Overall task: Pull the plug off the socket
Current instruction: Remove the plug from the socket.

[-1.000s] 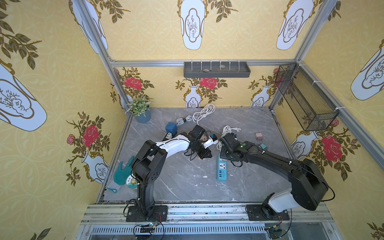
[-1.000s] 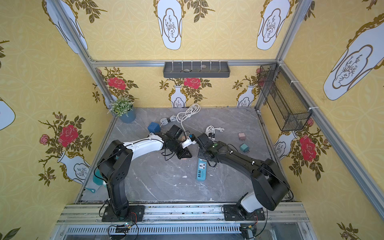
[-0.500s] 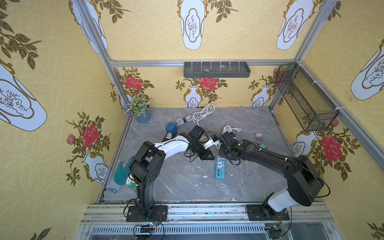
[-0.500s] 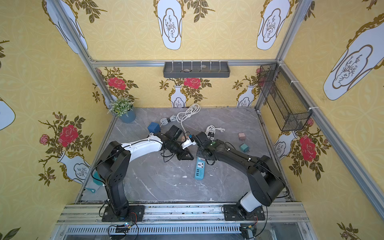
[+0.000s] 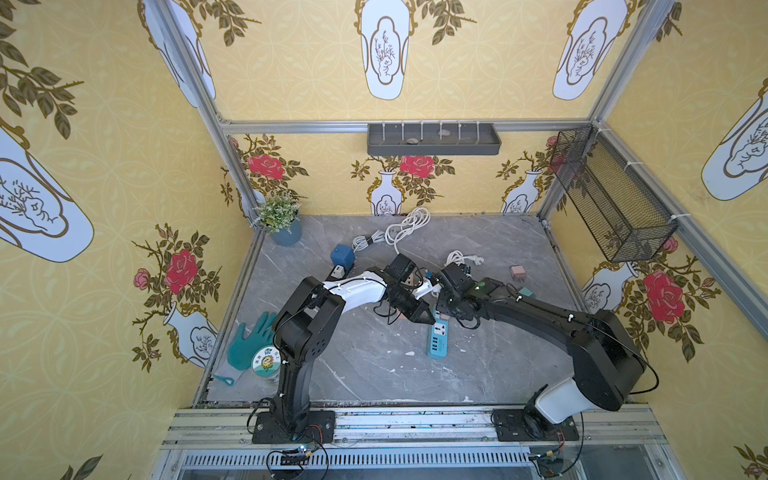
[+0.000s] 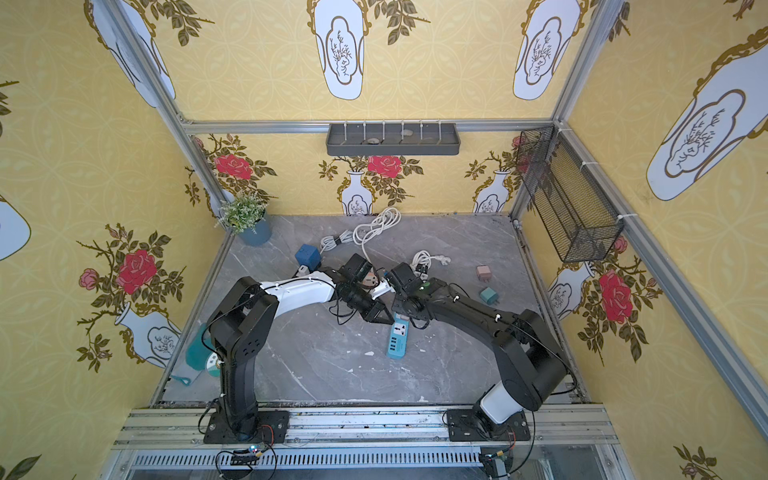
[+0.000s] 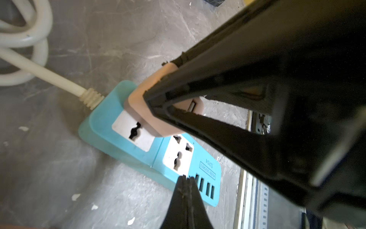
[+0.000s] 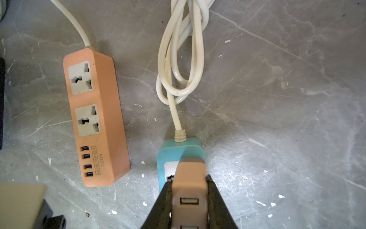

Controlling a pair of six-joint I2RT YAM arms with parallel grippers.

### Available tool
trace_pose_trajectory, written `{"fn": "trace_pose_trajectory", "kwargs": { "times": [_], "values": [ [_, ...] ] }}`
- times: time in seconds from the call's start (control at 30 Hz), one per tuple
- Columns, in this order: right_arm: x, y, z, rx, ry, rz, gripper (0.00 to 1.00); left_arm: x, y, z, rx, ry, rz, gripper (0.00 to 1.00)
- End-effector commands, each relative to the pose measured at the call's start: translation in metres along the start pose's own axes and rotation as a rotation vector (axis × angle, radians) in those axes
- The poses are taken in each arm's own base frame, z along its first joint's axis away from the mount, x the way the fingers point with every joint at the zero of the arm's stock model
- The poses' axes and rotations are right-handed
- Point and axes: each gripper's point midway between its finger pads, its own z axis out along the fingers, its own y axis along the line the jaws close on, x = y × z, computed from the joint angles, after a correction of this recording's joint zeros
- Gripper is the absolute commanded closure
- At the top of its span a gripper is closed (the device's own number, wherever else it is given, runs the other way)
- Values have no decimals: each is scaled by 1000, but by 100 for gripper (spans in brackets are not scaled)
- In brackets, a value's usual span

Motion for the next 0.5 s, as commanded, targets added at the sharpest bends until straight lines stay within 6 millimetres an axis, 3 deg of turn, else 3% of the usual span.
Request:
{"fn": "trace_pose_trajectory", "kwargs": {
  "times": [0.0,0.47],
  "values": [
    [-5,4,-2,-17,-16,35,100,2,7,8,-9,0,-33,100],
    [-5,7,-5,-40,-19,50,100,23,47,19,-165,99,-97,100]
  ]
}}
